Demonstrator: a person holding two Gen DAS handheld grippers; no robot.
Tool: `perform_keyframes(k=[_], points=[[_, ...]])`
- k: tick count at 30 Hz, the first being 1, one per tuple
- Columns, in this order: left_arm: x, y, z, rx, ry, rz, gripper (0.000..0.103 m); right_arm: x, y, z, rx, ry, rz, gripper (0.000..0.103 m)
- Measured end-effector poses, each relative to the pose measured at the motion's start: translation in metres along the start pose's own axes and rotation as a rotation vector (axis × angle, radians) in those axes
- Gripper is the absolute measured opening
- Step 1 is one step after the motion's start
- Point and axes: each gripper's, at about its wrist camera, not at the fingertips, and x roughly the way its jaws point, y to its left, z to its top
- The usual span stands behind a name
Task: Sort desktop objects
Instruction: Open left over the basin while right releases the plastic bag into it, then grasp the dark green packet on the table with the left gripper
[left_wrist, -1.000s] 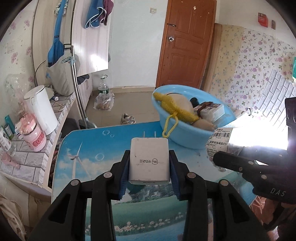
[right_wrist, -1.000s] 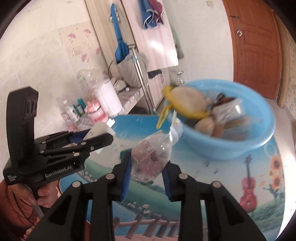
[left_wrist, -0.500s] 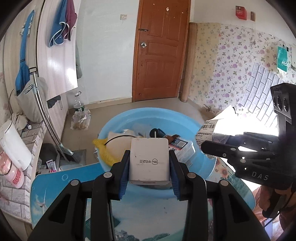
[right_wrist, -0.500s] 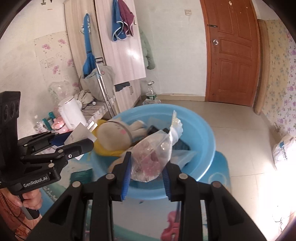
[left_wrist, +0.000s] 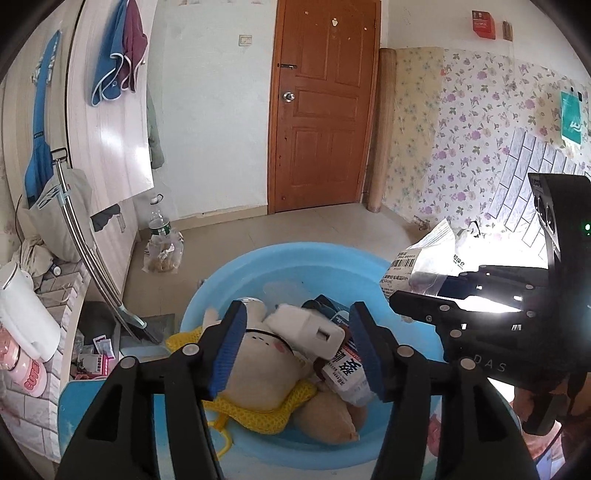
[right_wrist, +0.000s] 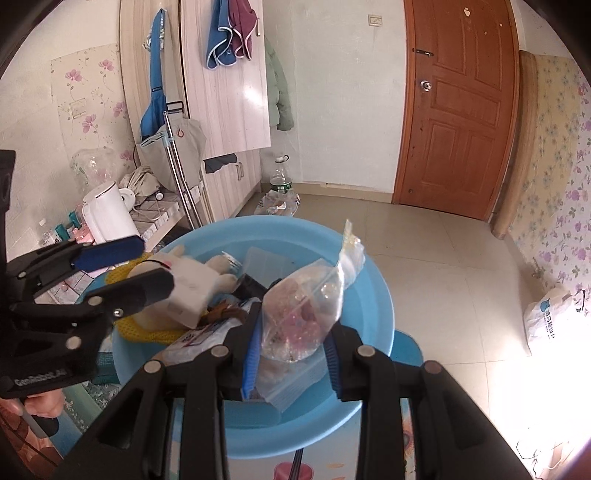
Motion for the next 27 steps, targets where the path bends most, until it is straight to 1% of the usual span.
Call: perform_keyframes(k=[2, 4, 6, 9, 12, 14, 17, 19, 21, 22, 25, 27], points=[[-0.007, 0.007, 0.001, -0.01, -0.012, 0.015, 0.063, -0.001, -0.001, 0.004, 0.006, -0.016, -0.016, 0.032], [-0.013, 0.016, 0.0, -0.023, -0.02, 0.032, 0.065, -0.003, -0.002, 0.007, 0.02, -0.03, -0.02, 0.035], [-0.021, 0.027, -0.003, -0.033, -0.024, 0.058, 0.066, -0.007, -0.001, 0.01, 0.029, -0.051, -0.015, 0.047], [-0.033, 0.045, -0.013, -0.061, -0.022, 0.102, 0.068, -0.013, 0.007, 0.014, 0.007, -0.065, -0.009, 0.049], [-0.043, 0.067, -0.03, -0.104, -0.001, 0.146, 0.073, -0.019, 0.016, 0.015, 0.003, -0.074, 0.013, 0.049], [-0.046, 0.083, -0.045, -0.138, 0.022, 0.169, 0.077, -0.022, 0.021, 0.011, 0.001, -0.075, 0.029, 0.049], [-0.047, 0.104, -0.068, -0.187, 0.075, 0.195, 0.08, -0.028, 0.033, 0.0, -0.005, -0.073, 0.048, 0.049], [-0.045, 0.115, -0.086, -0.227, 0.119, 0.206, 0.081, -0.031, 0.04, -0.01, 0.0, -0.07, 0.059, 0.051], [-0.042, 0.122, -0.104, -0.264, 0.167, 0.204, 0.081, -0.034, 0.044, -0.018, 0.012, -0.065, 0.065, 0.056], [-0.04, 0.122, -0.113, -0.275, 0.187, 0.205, 0.081, -0.034, 0.046, -0.021, 0.016, -0.062, 0.069, 0.057], [-0.033, 0.121, -0.132, -0.271, 0.229, 0.198, 0.082, -0.036, 0.049, -0.03, 0.028, -0.048, 0.079, 0.057], [-0.026, 0.114, -0.139, -0.228, 0.265, 0.184, 0.082, -0.036, 0.05, -0.036, 0.033, -0.039, 0.079, 0.057]])
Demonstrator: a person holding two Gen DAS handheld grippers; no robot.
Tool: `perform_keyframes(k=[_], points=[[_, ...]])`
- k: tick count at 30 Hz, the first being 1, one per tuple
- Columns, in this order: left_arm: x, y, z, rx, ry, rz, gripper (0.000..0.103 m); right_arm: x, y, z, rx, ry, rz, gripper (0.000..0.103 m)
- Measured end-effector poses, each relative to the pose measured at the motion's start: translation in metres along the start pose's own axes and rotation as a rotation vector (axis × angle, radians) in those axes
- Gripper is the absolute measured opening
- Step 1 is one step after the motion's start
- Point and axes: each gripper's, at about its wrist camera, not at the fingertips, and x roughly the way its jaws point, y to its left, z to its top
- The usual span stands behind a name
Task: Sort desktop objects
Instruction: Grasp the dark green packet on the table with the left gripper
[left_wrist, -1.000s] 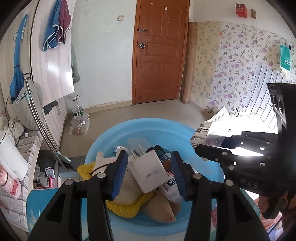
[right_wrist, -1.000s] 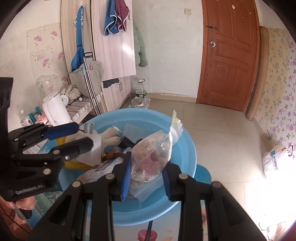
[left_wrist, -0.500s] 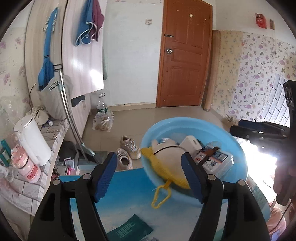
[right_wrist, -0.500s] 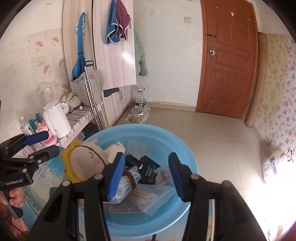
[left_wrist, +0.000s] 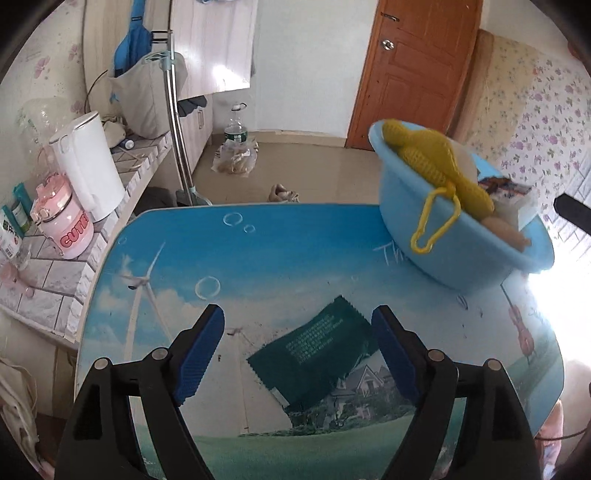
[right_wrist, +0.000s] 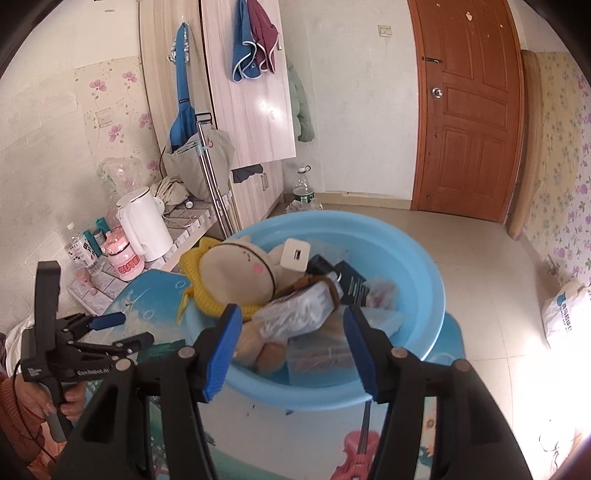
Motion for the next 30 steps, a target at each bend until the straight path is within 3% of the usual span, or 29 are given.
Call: perform_keyframes(k=[11, 13, 17, 18, 20, 22, 27, 30], points=[[0.032, -0.017, -0.011, 0.157, 0.113, -0.002, 0.091, -0.005, -0.021, -0.031, 0.04, 0.067, -0.037, 0.058], [0.033, -0.02, -0.014, 0.181, 0.112, -0.016, 0.096, -0.005, -0.026, -0.035, 0.059, 0.072, -0.039, 0.058], [0.032, -0.022, -0.015, 0.18, 0.088, -0.022, 0.097, -0.004, -0.031, -0.041, 0.082, 0.084, -0.041, 0.058], [0.031, -0.023, -0.016, 0.182, 0.079, -0.025, 0.095, -0.003, -0.031, -0.042, 0.082, 0.086, -0.04, 0.058], [0.026, -0.025, -0.018, 0.198, 0.056, -0.035, 0.07, -0.003, -0.029, -0.044, 0.082, 0.09, -0.038, 0.058], [0.023, -0.025, -0.018, 0.197, 0.051, -0.03, 0.055, -0.003, -0.029, -0.047, 0.085, 0.096, -0.033, 0.058], [0.014, -0.03, -0.02, 0.215, 0.053, -0.032, 0.045, -0.007, -0.028, -0.053, 0.1, 0.104, -0.028, 0.058], [0.002, -0.036, -0.024, 0.211, 0.029, -0.04, 0.045, -0.011, -0.027, -0.056, 0.105, 0.105, -0.03, 0.058]])
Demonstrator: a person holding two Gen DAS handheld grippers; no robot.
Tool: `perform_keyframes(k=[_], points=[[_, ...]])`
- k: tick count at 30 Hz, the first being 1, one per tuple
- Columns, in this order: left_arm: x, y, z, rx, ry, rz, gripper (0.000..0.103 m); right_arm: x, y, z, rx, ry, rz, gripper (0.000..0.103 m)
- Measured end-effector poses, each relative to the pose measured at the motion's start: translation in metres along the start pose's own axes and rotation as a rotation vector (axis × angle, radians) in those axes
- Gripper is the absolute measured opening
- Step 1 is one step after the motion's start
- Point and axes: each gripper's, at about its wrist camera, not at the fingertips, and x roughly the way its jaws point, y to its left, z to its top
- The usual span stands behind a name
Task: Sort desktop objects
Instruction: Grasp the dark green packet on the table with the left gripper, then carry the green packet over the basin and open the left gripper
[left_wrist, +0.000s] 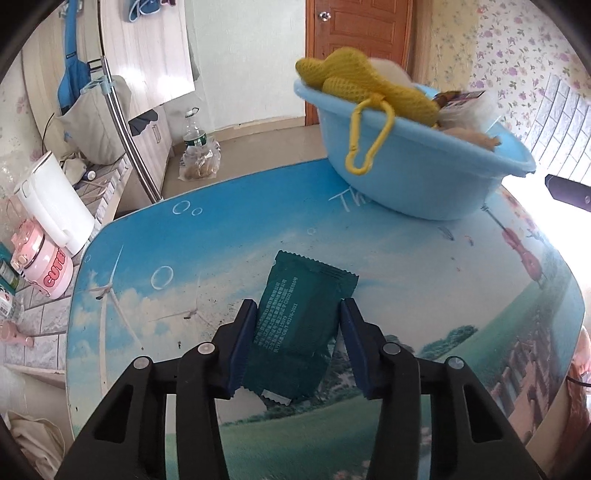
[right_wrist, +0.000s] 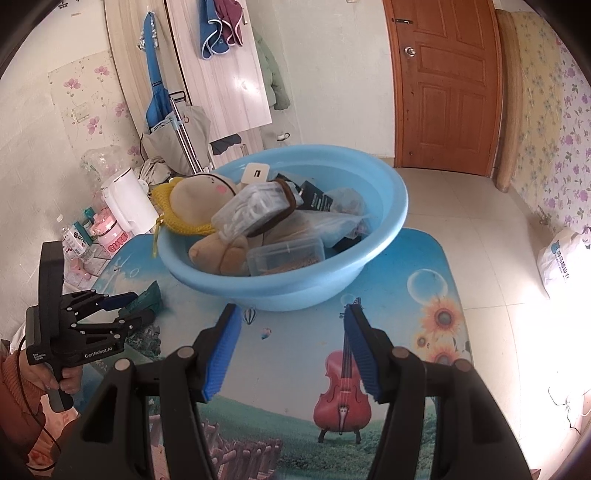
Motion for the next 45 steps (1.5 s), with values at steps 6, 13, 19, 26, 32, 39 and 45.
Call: perform_keyframes(k=[6, 13, 19, 26, 32, 39, 45], points=[[-0.015, -0.009, -0.01, -0.061, 0.008, 0.006, 0.045, -0.001, 0.003, -0.015, 0.021, 0.034, 0.003, 0.058], [-0.023, -0.012, -0.034, -0.204, 0.015, 0.071, 0.046, 0.009, 0.011, -0.043, 0.035, 0.115, 0.03, 0.058], [-0.019, -0.013, -0.04, -0.181, 0.045, 0.102, 0.055, 0.015, 0.016, -0.059, 0.014, 0.161, 0.01, 0.058], [-0.014, -0.019, -0.041, -0.123, 0.044, 0.087, 0.08, 0.032, 0.003, -0.066, 0.013, 0.185, -0.072, 0.058], [-0.018, -0.02, -0.045, -0.098, -0.02, 0.08, 0.045, 0.032, -0.002, -0.067, 0.027, 0.161, -0.083, 0.063], [-0.023, -0.021, -0.044, -0.092, -0.033, 0.085, 0.044, 0.021, -0.001, -0.062, 0.055, 0.127, -0.033, 0.063], [-0.063, -0.026, -0.013, -0.12, -0.152, 0.063, 0.044, -0.007, 0.003, -0.042, 0.04, 0.045, -0.01, 0.063]])
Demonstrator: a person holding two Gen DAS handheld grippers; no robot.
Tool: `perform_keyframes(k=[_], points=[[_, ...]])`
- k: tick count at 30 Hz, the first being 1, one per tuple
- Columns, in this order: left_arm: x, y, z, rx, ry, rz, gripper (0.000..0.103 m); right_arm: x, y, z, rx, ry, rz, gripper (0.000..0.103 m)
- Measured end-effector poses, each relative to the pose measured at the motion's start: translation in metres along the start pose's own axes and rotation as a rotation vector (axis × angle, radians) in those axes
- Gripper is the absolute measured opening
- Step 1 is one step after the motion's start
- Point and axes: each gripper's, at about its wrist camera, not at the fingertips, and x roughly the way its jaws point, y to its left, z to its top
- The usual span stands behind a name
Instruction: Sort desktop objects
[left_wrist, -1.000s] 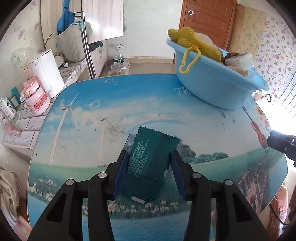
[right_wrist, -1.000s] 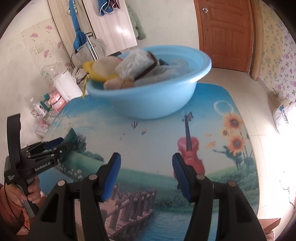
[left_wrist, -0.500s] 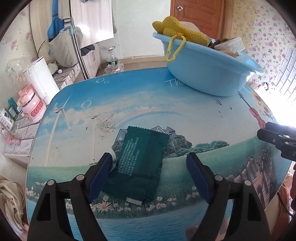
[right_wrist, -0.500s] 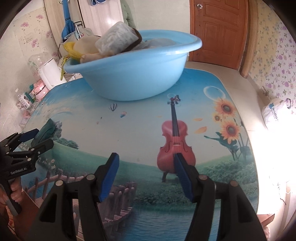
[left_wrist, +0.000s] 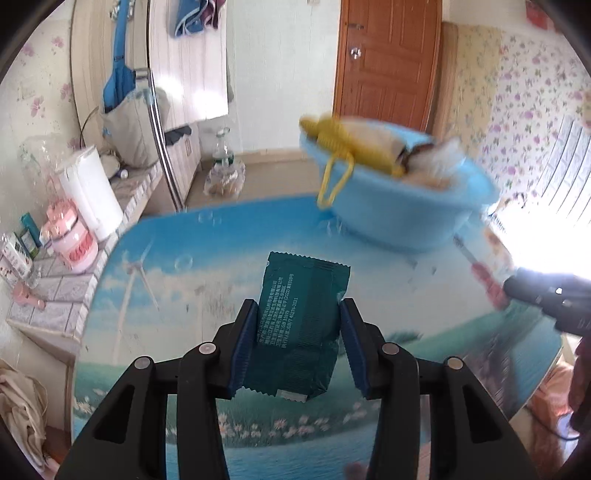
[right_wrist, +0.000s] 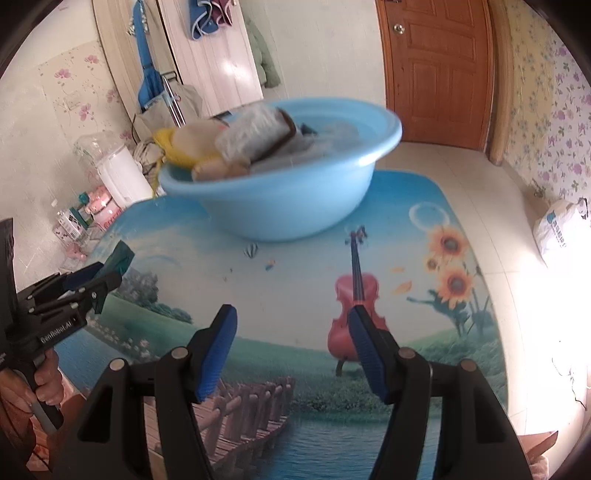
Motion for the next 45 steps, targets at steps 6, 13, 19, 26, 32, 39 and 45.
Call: perform_keyframes(k=[6, 13, 19, 26, 32, 39, 45], points=[[-0.024, -0.018, 0.047, 0.024, -0.102, -0.049, 0.044, -0.016, 0.001, 0.027, -0.024, -0.063, -0.009, 0.063], [-0.006, -0.048, 0.083, 0.06, -0.13, -0.095, 0.044, -0.005, -0.005, 0.064, -0.037, -0.104, -0.017, 0.063], [0.018, -0.072, 0.106, 0.089, -0.141, -0.136, 0.044, 0.007, -0.013, 0.087, -0.047, -0.128, -0.023, 0.063], [0.049, -0.082, 0.132, 0.092, -0.135, -0.145, 0.046, 0.024, -0.021, 0.105, -0.066, -0.133, -0.032, 0.063], [0.058, -0.081, 0.143, 0.077, -0.141, -0.158, 0.069, 0.033, -0.02, 0.113, -0.081, -0.127, -0.035, 0.063], [0.049, -0.078, 0.144, 0.07, -0.149, -0.137, 0.082, 0.032, -0.02, 0.111, -0.071, -0.117, -0.031, 0.062], [0.036, -0.073, 0.14, 0.082, -0.133, -0.07, 0.096, 0.023, -0.011, 0.11, -0.085, -0.122, -0.029, 0.062]])
